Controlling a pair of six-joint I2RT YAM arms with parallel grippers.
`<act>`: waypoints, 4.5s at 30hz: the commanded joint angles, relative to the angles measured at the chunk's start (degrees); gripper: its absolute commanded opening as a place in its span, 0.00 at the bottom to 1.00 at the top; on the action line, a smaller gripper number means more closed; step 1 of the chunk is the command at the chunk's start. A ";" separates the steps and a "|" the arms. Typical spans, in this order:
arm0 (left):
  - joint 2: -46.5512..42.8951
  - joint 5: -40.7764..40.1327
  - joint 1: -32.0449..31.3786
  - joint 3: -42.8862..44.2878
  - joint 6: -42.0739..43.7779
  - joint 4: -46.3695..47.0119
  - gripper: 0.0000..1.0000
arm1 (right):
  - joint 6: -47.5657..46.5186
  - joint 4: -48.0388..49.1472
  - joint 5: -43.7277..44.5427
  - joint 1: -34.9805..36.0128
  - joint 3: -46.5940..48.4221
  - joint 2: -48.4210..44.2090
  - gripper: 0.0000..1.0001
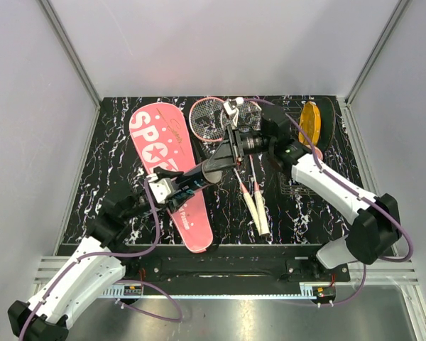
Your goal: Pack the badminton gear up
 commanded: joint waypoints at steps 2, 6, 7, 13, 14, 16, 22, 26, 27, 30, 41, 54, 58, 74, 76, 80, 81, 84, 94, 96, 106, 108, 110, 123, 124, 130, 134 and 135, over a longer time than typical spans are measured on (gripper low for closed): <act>-0.90 -1.71 -2.23 5.56 1.23 4.66 0.00 | -15.16 -20.09 12.79 -1.09 1.05 -0.71 0.57; -0.29 -6.20 -2.32 6.26 1.58 3.52 0.00 | -19.99 -25.82 16.12 -2.67 3.96 -4.59 0.64; 0.32 -7.17 -2.32 6.43 1.50 3.26 0.00 | -20.87 -27.14 17.27 -3.20 4.40 -5.38 0.66; 3.84 -16.83 -2.32 8.28 -0.88 -0.60 0.00 | -22.11 -29.70 25.17 -9.26 3.27 -13.72 0.80; 4.19 -19.80 -2.23 8.37 -1.14 -1.14 0.00 | -22.46 -31.18 29.10 -9.61 2.48 -14.61 0.82; 5.68 -23.68 -2.23 9.25 -2.20 -2.19 0.00 | -24.65 -33.73 34.22 -9.79 1.86 -16.80 0.85; 14.98 -48.46 -1.97 15.65 -6.32 -11.66 0.00 | -27.74 -41.03 44.08 -9.71 -2.09 -20.93 0.86; 22.64 -57.26 1.27 19.79 -5.63 -16.25 0.00 | -28.26 -41.39 43.04 -9.70 -6.31 -24.28 0.86; 23.96 -57.01 4.59 20.49 -5.62 -16.52 0.00 | -28.53 -41.48 42.68 -9.71 -6.75 -24.72 0.86; 28.27 -54.03 12.58 20.93 -5.80 -15.82 0.00 | -28.88 -42.35 41.54 -9.71 -7.90 -26.83 0.86; 50.06 -53.40 32.48 31.48 -2.92 -15.47 0.00 | -31.69 -48.41 37.68 -9.71 -7.64 -32.19 0.87; 66.33 -53.49 38.90 36.14 8.88 -11.07 0.00 | -37.14 -56.95 36.53 -9.62 -4.38 -34.65 0.88; 68.26 -49.11 39.69 37.54 6.95 -12.74 0.00 | -37.93 -57.30 37.32 -9.62 -4.03 -34.13 0.88; 77.23 -42.33 40.22 45.46 -0.09 -25.40 0.66 | -37.85 -55.72 37.76 -9.62 -3.51 -32.81 0.88; 77.06 -42.33 40.31 45.46 -0.35 -25.57 0.83 | -37.76 -55.71 37.67 -9.62 -3.51 -32.81 0.88; 74.52 -42.24 40.40 45.02 -1.40 -25.05 0.94 | -37.76 -55.63 37.58 -9.70 -3.68 -32.98 0.88; 73.99 -42.42 40.40 44.85 -1.49 -24.96 0.99 | -37.84 -55.63 37.58 -9.62 -3.86 -32.98 0.88; 71.88 -42.95 40.40 44.58 -2.11 -24.70 0.99 | -37.85 -55.63 37.58 -9.71 -4.03 -33.16 0.88; 64.15 -45.85 40.13 44.14 -5.18 -23.55 0.99 | -37.41 -54.84 37.93 -9.62 -5.26 -32.55 0.88; 62.12 -45.67 39.96 43.97 -5.71 -23.73 0.99 | -36.71 -53.96 38.28 -9.71 -6.14 -31.93 0.89; 47.56 -40.69 34.88 42.21 -23.61 -27.94 0.90 | -28.90 -45.97 37.67 -9.62 -10.27 -22.71 0.87; 44.47 -31.32 31.97 38.28 -30.63 -26.81 0.87 | -26.52 -39.74 35.92 -9.27 -12.90 -20.16 0.85; 40.77 -31.08 24.43 35.10 -34.87 -24.27 0.84 | -23.18 -33.26 35.47 -7.70 -15.44 -16.14 0.83; 31.38 -41.20 4.89 17.08 -56.59 -17.41 0.73 | -18.59 -9.23 37.31 1.54 -13.27 16.40 0.48; 30.49 -40.23 4.89 16.03 -57.38 -16.62 0.73 | -18.77 -8.79 37.14 1.63 -12.65 19.28 0.47; 27.93 -33.37 4.97 11.80 -61.17 -13.54 0.67 | -18.42 -4.05 35.38 2.16 -9.92 25.37 0.41; 28.98 -30.75 4.89 12.06 -59.86 -13.53 0.68 | -18.95 -3.94 36.61 2.42 -9.31 25.90 0.43; 29.50 -30.12 4.89 12.24 -59.51 -13.45 0.70 | -19.82 -4.47 36.87 2.51 -9.05 25.99 0.46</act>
